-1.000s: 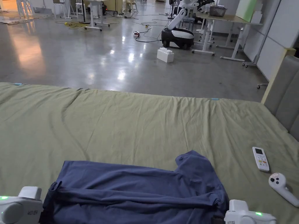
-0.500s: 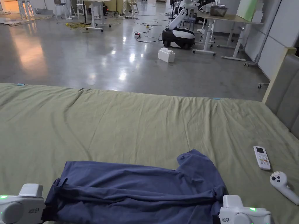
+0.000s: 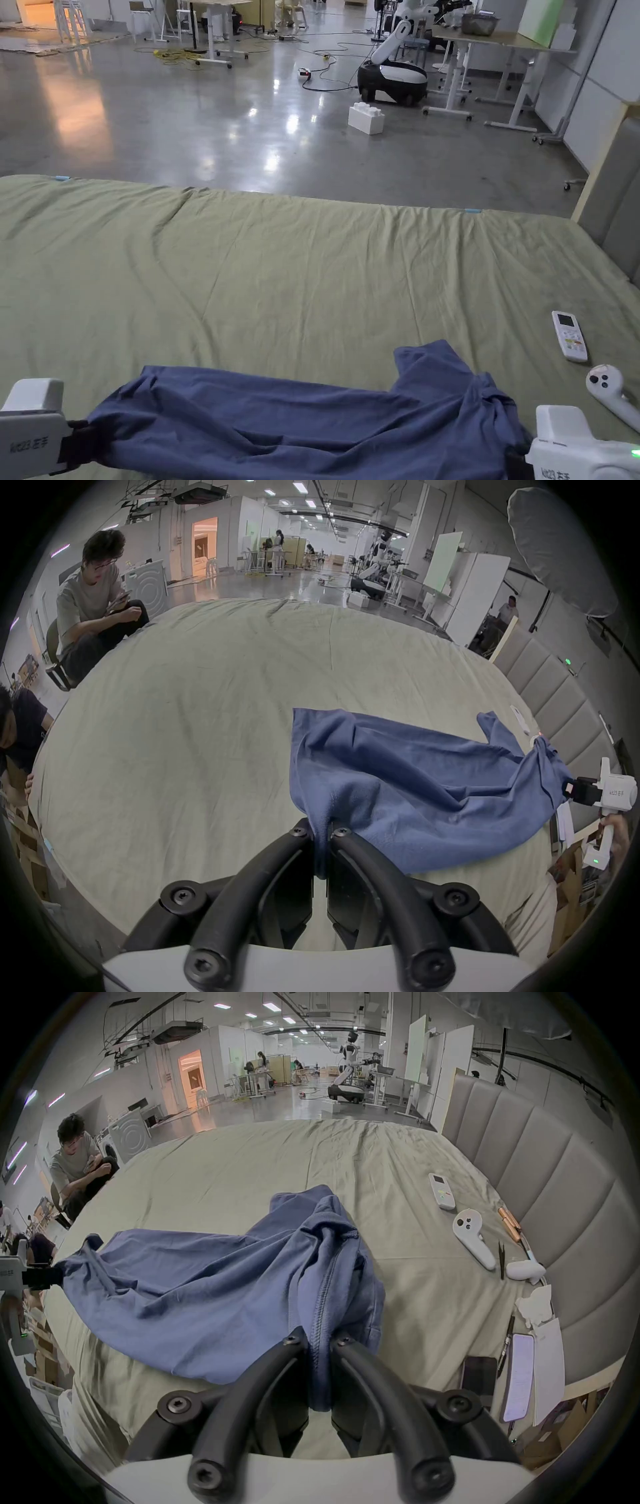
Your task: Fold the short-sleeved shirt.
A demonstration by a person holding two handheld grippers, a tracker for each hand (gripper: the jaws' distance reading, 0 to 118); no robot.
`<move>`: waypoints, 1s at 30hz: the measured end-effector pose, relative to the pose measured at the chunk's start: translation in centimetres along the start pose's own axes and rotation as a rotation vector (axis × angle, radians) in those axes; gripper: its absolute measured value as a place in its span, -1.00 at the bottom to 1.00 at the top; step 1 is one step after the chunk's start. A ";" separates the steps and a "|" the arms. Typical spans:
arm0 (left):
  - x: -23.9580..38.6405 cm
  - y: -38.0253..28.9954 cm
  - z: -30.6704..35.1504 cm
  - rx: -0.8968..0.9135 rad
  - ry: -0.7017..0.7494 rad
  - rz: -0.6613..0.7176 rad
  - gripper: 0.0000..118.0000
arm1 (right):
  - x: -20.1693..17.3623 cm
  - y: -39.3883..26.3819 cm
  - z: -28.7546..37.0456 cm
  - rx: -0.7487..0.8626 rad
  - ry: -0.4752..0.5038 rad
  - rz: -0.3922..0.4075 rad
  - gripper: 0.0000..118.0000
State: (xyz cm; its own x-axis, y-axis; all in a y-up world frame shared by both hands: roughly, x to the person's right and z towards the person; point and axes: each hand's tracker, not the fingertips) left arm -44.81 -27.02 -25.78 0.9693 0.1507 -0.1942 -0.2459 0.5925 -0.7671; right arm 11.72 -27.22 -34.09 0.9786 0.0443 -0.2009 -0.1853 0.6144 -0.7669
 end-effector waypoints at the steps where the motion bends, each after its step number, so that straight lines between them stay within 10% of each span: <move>1: -0.1 -0.5 0.2 -0.004 -0.003 0.000 -0.89 | 0.1 -0.6 0.4 -0.002 0.000 0.003 -0.84; 24: -0.3 -13.4 -2.4 -0.168 0.088 0.038 -0.89 | -2.1 -14.3 -2.6 -0.160 -0.070 0.057 -0.76; 28: -0.1 -12.6 -1.5 -0.151 0.097 0.012 -0.85 | -2.5 -13.1 -1.1 -0.136 -0.114 0.044 0.35; 30: 0.7 -12.1 -0.9 -0.089 0.123 -0.038 -0.54 | -2.7 -12.3 0.0 -0.074 -0.121 0.034 0.50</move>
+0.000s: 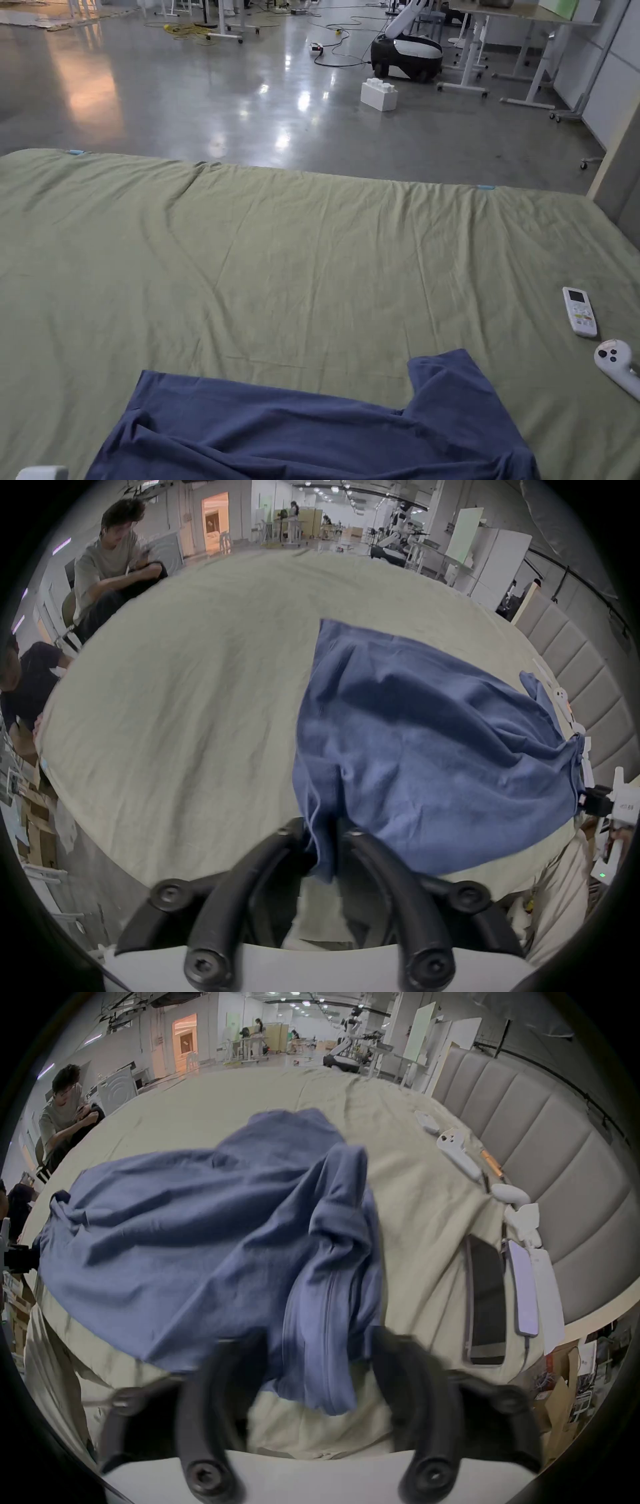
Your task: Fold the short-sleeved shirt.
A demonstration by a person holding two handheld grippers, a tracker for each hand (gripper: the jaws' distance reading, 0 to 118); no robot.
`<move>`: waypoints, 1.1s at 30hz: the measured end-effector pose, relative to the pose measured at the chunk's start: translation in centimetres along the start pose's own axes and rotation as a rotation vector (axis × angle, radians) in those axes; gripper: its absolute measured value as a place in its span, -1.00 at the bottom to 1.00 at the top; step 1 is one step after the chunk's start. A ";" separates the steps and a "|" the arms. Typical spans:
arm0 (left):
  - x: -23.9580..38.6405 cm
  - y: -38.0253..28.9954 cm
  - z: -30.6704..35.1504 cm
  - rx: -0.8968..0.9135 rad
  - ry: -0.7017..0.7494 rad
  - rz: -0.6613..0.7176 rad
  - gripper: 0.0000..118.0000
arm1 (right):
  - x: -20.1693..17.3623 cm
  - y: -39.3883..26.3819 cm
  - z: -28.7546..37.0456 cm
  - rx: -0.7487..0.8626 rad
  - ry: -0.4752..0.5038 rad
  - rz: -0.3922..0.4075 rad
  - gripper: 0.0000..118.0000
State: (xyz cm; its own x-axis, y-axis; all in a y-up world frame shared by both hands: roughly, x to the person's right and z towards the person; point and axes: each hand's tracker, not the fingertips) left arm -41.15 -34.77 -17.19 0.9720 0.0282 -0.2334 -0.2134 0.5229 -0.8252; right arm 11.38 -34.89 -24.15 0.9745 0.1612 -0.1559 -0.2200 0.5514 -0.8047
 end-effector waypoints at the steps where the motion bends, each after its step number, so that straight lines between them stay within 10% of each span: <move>1: 0.3 0.2 0.3 0.020 0.008 -0.014 -0.30 | -0.2 0.6 0.8 0.047 -0.005 -0.003 0.50; 3: 1.6 1.7 1.5 0.120 -0.012 -0.036 0.10 | -0.9 2.1 2.2 0.137 -0.018 0.005 0.50; 15: 7.3 7.4 5.7 0.677 0.039 -0.058 0.02 | -5.8 8.9 8.2 0.767 -0.044 -0.096 0.22; 23: 9.1 7.8 8.1 0.842 0.076 -0.036 -0.92 | -7.6 10.3 9.4 0.928 -0.073 -0.086 -0.91; 33: 7.2 8.7 7.2 0.749 0.072 -0.030 -0.98 | -7.8 10.5 8.8 0.914 -0.056 -0.079 -0.99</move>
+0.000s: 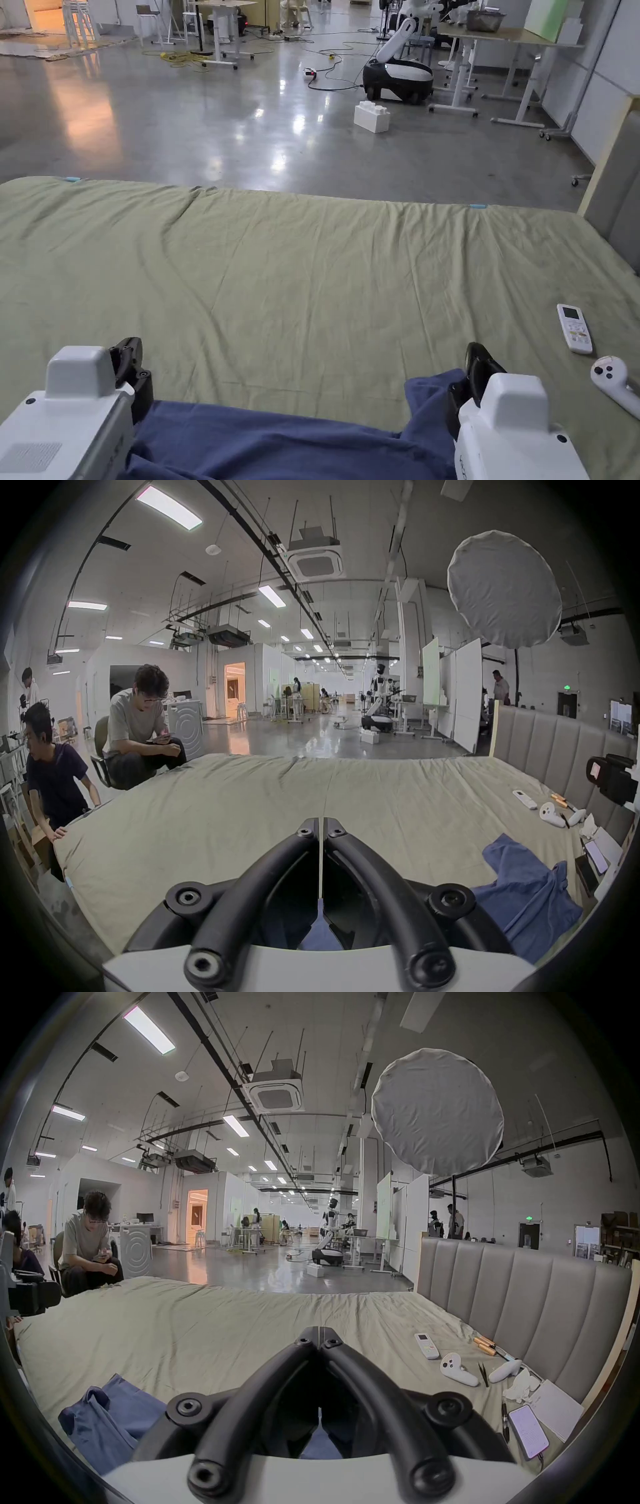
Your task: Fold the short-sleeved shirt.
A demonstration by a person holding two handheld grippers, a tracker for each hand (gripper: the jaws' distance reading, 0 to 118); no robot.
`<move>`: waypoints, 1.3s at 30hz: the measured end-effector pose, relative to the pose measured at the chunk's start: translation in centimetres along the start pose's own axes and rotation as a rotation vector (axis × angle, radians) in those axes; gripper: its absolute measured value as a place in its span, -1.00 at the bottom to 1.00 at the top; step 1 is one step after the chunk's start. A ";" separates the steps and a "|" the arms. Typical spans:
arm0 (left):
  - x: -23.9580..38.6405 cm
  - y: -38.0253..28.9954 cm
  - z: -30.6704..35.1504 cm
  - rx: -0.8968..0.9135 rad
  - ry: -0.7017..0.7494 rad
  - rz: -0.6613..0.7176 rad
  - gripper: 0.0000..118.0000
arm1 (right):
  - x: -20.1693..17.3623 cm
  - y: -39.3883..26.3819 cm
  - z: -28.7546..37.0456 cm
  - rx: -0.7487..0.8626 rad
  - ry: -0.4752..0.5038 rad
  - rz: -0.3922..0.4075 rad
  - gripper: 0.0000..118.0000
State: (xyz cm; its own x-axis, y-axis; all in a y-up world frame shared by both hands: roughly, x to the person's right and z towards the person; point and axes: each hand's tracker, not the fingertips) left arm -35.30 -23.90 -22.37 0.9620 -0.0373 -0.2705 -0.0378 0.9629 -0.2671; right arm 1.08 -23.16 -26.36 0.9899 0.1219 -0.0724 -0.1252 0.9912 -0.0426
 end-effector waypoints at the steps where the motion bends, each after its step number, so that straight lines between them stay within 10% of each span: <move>1: -0.3 -0.2 -0.5 -0.017 0.002 0.003 -0.98 | 0.1 -0.1 -0.1 -0.002 0.002 0.001 -0.99; 12: -5.0 -3.2 -12.8 -0.502 -0.019 0.035 -0.79 | 0.8 -2.5 -1.8 -0.104 0.007 0.023 -0.99; 17: -5.1 -4.1 -16.3 -0.656 -0.061 0.071 0.04 | 1.4 -4.1 -2.6 -0.165 -0.001 0.021 -0.99; 22: -4.6 -6.1 -19.2 -0.807 -0.076 0.045 0.17 | 2.2 -5.5 -3.1 -0.224 -0.016 0.018 -0.99; 29: -3.0 -7.7 -19.9 -0.799 -0.047 -0.064 0.08 | 3.4 -7.4 -3.8 -0.300 -0.028 0.029 -0.99; 33: -2.3 -7.5 -19.8 -0.764 -0.113 -0.121 -0.81 | 4.3 -8.3 -4.7 -0.355 -0.028 0.009 -0.99; 39: -2.9 -7.2 -19.2 -0.744 -0.103 -0.095 -0.90 | 6.9 -9.6 -9.0 -0.564 0.001 -0.055 -0.95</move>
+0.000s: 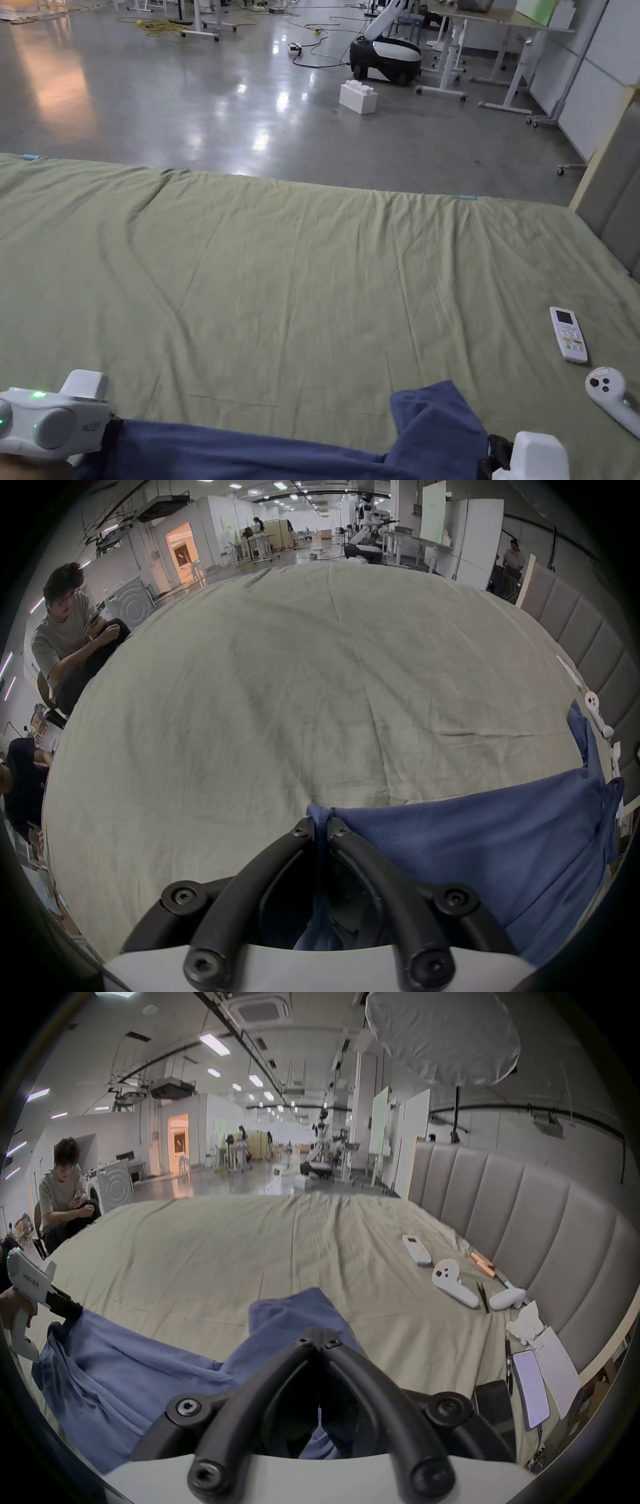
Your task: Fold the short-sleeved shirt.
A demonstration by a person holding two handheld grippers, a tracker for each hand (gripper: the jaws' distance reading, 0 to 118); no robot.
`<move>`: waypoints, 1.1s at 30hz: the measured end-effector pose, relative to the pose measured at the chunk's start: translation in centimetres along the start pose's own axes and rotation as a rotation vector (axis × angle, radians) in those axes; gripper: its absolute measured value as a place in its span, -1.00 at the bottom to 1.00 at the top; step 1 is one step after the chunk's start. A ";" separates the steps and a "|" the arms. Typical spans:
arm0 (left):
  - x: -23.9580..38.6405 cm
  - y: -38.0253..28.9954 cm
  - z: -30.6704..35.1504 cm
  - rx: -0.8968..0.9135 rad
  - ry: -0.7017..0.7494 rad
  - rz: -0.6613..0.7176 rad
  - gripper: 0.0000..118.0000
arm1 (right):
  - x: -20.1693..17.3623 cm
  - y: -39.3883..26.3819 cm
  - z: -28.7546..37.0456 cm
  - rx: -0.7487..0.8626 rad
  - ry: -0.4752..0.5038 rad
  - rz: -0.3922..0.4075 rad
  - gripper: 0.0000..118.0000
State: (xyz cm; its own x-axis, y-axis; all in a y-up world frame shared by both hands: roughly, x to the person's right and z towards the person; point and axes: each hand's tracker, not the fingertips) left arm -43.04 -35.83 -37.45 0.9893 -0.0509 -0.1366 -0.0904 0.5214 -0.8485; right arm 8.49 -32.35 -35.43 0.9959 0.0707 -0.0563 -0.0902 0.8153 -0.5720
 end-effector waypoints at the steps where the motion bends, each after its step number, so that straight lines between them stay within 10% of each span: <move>1: -0.2 -0.1 0.1 0.008 -0.002 -0.001 -0.90 | 0.5 0.7 -1.0 -0.011 -0.020 0.035 -0.84; 4: -0.5 -0.2 1.0 0.048 -0.003 0.003 -0.90 | 1.9 1.8 -5.2 -0.181 0.015 0.041 -0.62; 7: -0.7 -0.1 1.5 0.077 -0.007 0.016 -0.90 | 3.1 2.6 -9.4 -0.287 0.045 0.030 0.17; 14: -0.6 0.0 1.9 0.100 -0.003 0.015 -0.90 | 2.8 2.2 -15.8 -0.446 0.073 0.046 0.24; 19: -0.5 0.0 2.1 0.105 -0.002 0.022 -0.90 | 1.9 1.8 -15.5 -0.430 0.076 0.101 -0.18; 22: -0.3 -0.2 2.5 0.111 -0.003 0.021 -0.90 | 2.0 1.8 -15.2 -0.425 0.083 0.090 -0.93; 33: -1.4 -1.5 5.9 0.172 -0.054 0.034 -0.90 | 4.4 3.7 -6.9 -0.286 0.127 0.004 -0.96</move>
State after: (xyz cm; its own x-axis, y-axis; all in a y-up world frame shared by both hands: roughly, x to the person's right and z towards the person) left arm -43.57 -31.50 -32.96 0.9912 0.0129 -0.1320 -0.1076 0.6604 -0.7431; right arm 12.50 -32.98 -43.46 0.9886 -0.0135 -0.1500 -0.1095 0.6190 -0.7777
